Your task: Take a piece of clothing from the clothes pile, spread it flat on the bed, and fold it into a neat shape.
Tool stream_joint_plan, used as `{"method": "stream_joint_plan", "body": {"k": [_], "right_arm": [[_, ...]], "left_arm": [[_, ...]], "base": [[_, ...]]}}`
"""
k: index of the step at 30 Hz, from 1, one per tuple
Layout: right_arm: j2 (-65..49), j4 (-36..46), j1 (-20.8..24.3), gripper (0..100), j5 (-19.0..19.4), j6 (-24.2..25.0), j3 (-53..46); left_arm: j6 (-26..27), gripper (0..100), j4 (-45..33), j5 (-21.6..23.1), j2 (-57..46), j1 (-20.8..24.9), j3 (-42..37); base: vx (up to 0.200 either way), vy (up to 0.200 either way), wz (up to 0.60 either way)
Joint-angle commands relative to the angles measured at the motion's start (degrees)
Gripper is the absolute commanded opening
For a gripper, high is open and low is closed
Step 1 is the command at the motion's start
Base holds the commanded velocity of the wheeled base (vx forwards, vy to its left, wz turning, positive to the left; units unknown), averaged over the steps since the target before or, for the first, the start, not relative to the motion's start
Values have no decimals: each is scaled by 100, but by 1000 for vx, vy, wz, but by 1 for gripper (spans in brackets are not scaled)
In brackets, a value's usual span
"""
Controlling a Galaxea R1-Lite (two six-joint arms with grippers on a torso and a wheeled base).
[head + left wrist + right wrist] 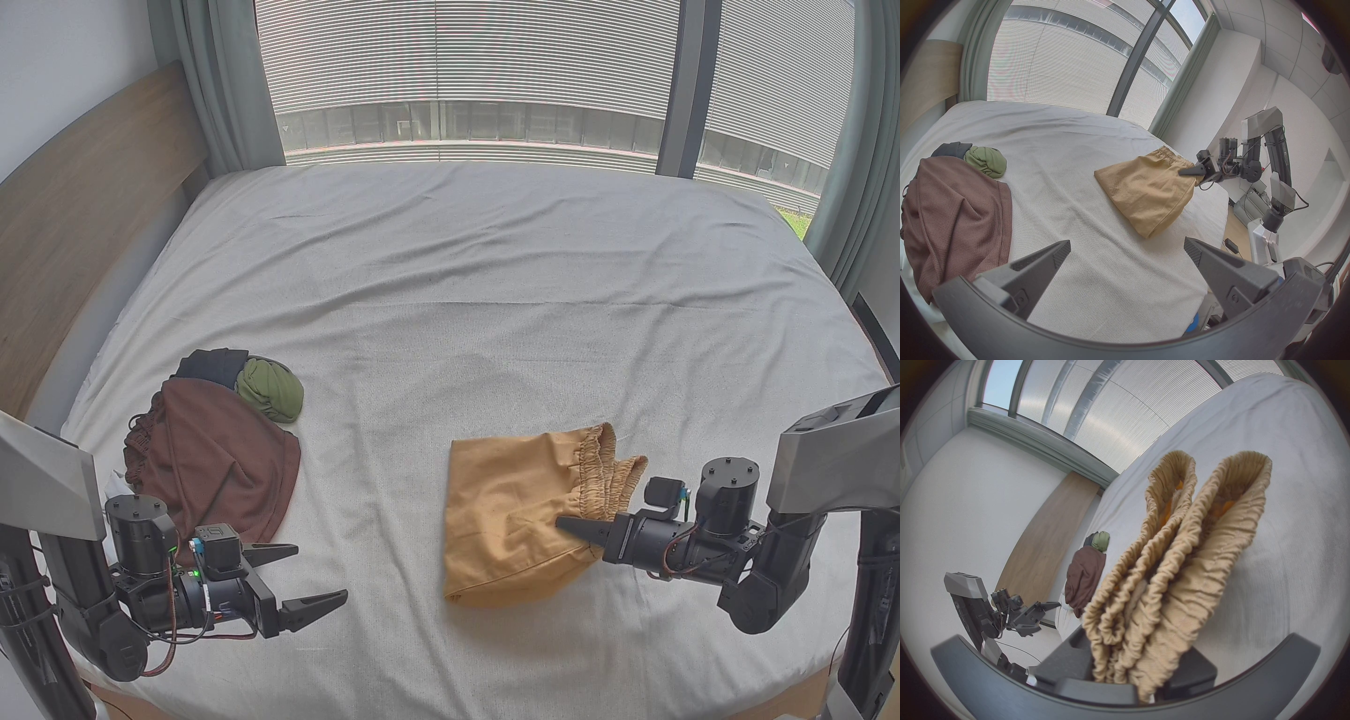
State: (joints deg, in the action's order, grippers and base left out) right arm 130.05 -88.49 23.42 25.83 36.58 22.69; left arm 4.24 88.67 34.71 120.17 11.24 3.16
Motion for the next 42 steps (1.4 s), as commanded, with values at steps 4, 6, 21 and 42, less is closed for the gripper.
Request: {"method": "stream_joint_plan", "body": {"k": [4, 6, 21, 42], "right_arm": [[-375, -1, 14, 0, 18, 7, 350], [-454, 7, 14, 0, 36, 68, 438], [-665, 25, -4, 0, 352, 446, 1563], [108, 1431, -13, 0, 511, 552, 4139]], "left_arm": [[-2, 100, 1, 1, -3, 1, -26], [-2, 100, 1, 1, -12, 10, -34], [-11, 100, 1, 10, 41, 45, -43], [-20, 100, 1, 27, 111, 63, -34]], "base": [[0, 0, 0], [0, 0, 0], [0, 0, 0], [0, 0, 0]]}}
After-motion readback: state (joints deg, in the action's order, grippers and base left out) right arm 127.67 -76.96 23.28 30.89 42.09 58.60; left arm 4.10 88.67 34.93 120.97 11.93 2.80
